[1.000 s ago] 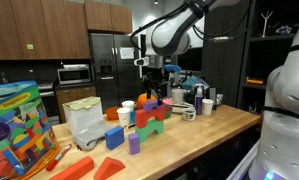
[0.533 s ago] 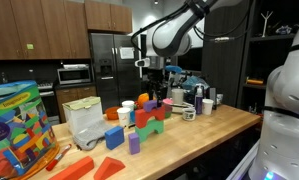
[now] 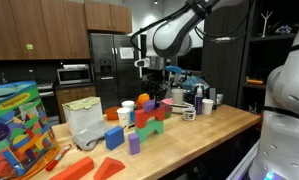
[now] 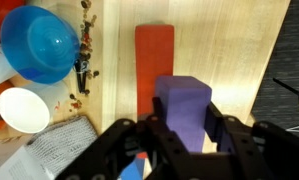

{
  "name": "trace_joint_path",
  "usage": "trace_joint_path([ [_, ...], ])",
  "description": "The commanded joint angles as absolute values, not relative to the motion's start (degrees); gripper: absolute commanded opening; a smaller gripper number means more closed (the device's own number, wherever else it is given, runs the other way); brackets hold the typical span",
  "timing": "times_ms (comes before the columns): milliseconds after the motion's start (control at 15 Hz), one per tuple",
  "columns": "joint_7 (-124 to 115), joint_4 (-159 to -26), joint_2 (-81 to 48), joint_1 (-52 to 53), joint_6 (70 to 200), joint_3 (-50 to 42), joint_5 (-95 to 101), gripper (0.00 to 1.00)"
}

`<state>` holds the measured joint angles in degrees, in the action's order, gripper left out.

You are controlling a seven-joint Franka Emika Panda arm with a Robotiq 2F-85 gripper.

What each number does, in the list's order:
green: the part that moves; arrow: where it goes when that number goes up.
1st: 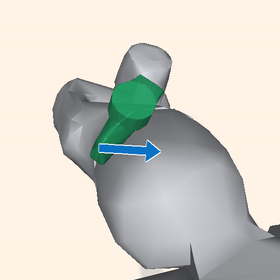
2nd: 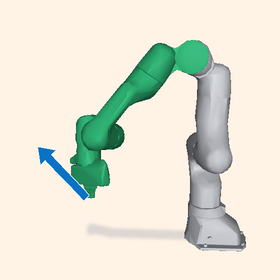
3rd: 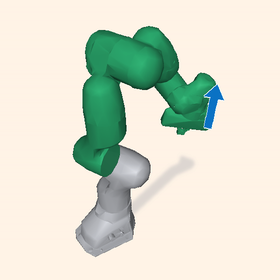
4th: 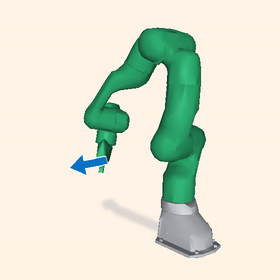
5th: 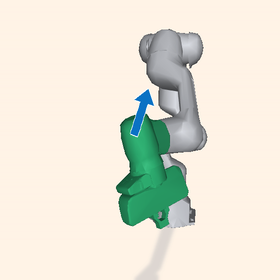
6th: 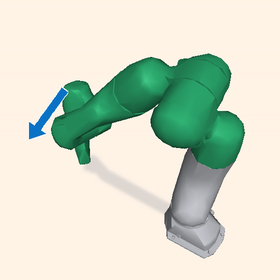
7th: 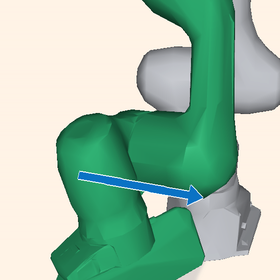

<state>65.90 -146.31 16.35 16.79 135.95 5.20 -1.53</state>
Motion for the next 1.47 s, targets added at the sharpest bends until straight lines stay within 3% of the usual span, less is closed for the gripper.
trace_joint_path([
  [0, 64.6, -148.5, 21.4, 17.5, 136.8, 6.9, -1.1, 0.16],
  [800, 63.1, -148.5, 25.2, 18.5, 134.7, 7.5, 0.3, 0.16],
  [1400, 63.3, -147.2, 25.8, 18.8, 124.3, 7.2, 0.3, 0.16],
])
